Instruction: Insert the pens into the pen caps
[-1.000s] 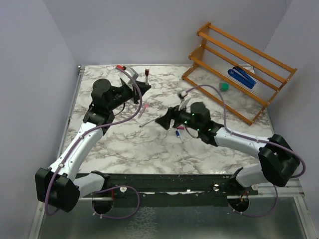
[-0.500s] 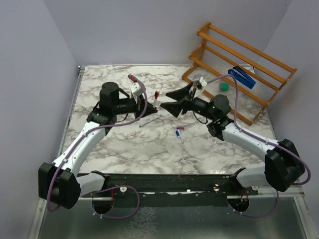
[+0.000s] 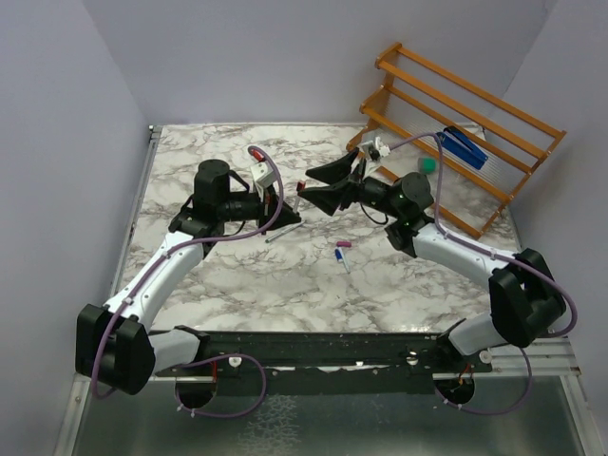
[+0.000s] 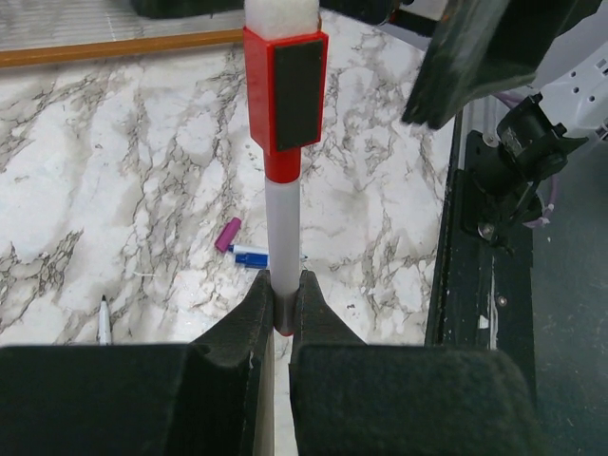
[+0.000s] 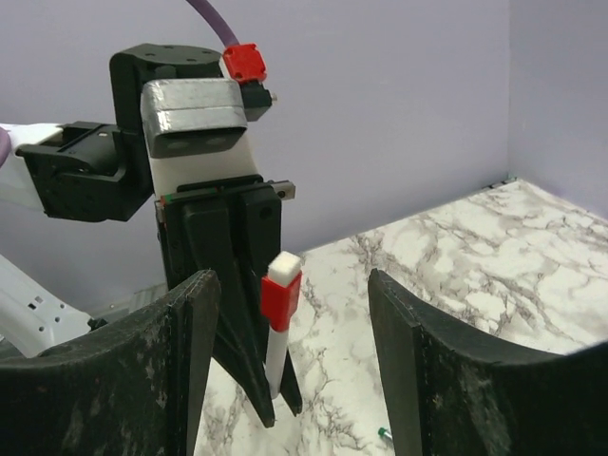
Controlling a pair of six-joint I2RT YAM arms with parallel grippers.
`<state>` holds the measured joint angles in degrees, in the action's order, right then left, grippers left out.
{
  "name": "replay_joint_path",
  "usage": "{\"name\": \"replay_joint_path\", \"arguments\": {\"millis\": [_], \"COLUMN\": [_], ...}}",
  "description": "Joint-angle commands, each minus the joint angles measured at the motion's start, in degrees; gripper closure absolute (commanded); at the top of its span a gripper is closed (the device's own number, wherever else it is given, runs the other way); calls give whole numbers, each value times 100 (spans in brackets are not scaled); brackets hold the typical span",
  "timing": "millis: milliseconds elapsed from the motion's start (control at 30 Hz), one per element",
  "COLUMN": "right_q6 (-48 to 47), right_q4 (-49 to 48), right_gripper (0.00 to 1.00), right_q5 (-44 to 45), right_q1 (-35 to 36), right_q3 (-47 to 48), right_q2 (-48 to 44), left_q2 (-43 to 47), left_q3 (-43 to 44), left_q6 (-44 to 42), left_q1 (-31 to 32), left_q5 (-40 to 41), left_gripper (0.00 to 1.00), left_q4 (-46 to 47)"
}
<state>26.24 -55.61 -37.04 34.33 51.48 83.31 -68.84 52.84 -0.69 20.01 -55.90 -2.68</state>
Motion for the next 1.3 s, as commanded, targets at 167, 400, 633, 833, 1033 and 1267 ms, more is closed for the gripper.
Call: {"name": "replay_joint_path", "arguments": {"millis": [167, 400, 633, 833, 1033, 1267], "right_q6": [362, 400, 357, 264, 98, 137], "right_q4": [-485, -475, -334, -109, 135, 108], "right_gripper": [33, 55, 63, 95, 100, 100], "right_q5": [-301, -352, -422, -541, -583, -541], "right_q1": [21, 23, 22, 30, 144, 314], "right_q3": [315, 389, 339, 279, 169, -82], "right_q2": [454, 555, 548, 545, 590, 805], "left_q2": [-140, -186, -164, -27, 179, 203], "left_q3": [-72, -98, -66, -13, 119, 419], "left_q6": [-10, -10, -51, -57, -9, 39], "left_q1": [29, 29, 29, 29, 29, 29], "left_q5": [-268, -228, -101, 163, 759, 1012], "left_gripper": [100, 100, 100, 100, 100, 100], "left_q4": [162, 213, 215, 310, 806, 1360]}}
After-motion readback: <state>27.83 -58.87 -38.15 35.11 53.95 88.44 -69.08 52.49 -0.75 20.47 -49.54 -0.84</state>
